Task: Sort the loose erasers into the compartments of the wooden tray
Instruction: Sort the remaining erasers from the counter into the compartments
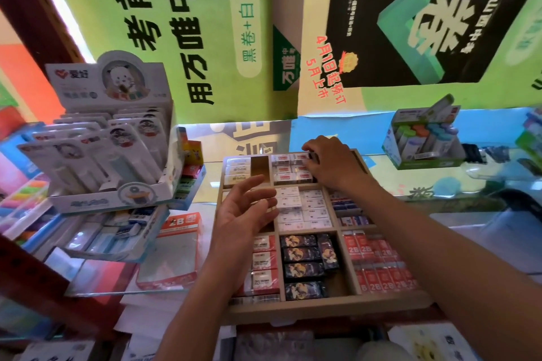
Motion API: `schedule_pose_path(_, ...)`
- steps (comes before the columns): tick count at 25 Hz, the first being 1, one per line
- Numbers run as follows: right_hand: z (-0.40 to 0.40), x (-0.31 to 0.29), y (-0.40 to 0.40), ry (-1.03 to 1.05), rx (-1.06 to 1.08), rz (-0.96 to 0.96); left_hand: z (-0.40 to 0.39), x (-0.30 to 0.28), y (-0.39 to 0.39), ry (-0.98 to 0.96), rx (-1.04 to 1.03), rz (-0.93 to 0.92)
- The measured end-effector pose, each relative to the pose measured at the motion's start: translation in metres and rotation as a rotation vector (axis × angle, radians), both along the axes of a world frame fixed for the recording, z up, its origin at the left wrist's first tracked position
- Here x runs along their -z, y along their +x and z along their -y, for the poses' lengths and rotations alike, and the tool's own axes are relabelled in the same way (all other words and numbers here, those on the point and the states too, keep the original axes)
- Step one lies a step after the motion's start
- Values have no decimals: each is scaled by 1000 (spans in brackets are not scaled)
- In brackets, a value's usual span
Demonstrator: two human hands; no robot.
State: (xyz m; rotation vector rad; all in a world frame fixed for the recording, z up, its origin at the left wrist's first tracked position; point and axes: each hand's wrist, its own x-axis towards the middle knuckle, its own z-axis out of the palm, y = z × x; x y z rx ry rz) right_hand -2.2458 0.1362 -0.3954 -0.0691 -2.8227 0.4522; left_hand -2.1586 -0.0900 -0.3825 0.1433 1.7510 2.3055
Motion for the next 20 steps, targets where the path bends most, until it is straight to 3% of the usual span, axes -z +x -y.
schedule_pose_path(3,-14,-3,40,-212,1,-96,2,1,0,-26,16,-34)
schedule_pose_path(7,-50,9,123,-248,84,-198,-3,6,0,-53,16,-53)
schedule_pose_path(9,-61,17,159,-417,190,-142,-4,6,3,-136,10,-92)
schedule_pose_path(11,-58,21,182,-736,237,25,-5,4,7,-222,6,-147)
schedule_pose_path(13,-50,31,192,-845,224,92,-8,1,12,-294,-9,-200)
schedule_pose_path(18,-41,36,202,-985,238,36,-18,-1,31,-844,-148,-600)
schedule_pose_path(20,-41,31,204,-1051,212,98,-18,-1,37,-953,-200,-685)
